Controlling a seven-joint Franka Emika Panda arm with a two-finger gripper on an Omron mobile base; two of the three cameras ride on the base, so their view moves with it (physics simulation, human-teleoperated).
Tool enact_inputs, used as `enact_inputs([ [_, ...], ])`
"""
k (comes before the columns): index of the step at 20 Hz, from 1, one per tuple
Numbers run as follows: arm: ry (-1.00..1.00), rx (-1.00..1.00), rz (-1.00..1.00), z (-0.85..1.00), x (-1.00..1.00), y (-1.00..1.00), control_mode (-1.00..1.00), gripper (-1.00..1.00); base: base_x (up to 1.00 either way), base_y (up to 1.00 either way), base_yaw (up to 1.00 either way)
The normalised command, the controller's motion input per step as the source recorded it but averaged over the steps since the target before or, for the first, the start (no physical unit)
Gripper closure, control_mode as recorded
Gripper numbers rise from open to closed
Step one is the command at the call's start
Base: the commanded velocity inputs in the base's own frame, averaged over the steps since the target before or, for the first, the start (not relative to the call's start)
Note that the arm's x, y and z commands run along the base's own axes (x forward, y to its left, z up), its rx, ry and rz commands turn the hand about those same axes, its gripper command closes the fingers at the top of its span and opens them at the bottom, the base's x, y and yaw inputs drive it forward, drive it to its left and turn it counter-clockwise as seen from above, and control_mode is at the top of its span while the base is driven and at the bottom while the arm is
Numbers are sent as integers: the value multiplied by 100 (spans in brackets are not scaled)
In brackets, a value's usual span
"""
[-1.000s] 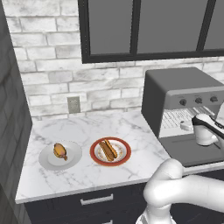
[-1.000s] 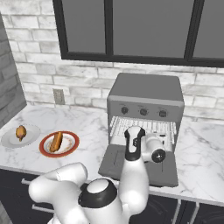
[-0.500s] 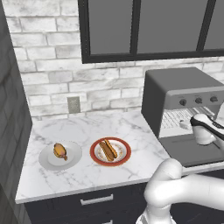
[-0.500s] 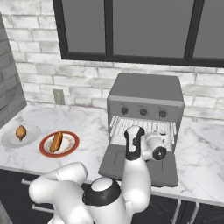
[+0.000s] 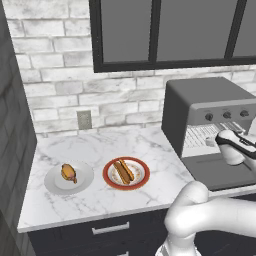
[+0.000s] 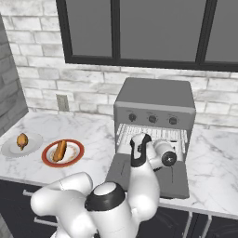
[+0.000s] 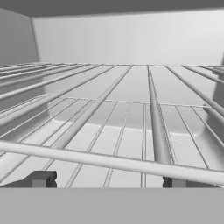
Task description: Open the toaster oven door. Place the hotdog bun on the top rack in the toaster oven and place the chicken drumstick on the bottom rack.
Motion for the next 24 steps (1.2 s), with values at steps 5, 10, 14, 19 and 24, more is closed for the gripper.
enact_inputs([
  [5,3,-1,-4,-70,-37,0,-100,-100,0,0,0],
  [10,3,-4,-6,-80,-47,0,-100,-100,0,0,0],
  [14,12,-5,-7,-72,-49,-1,-100,-100,0,0,0],
  [19,15,-7,-8,-69,-54,0,-100,-100,0,0,0],
  [24,21,-4,-4,-76,-63,-4,-100,-100,0,0,0],
])
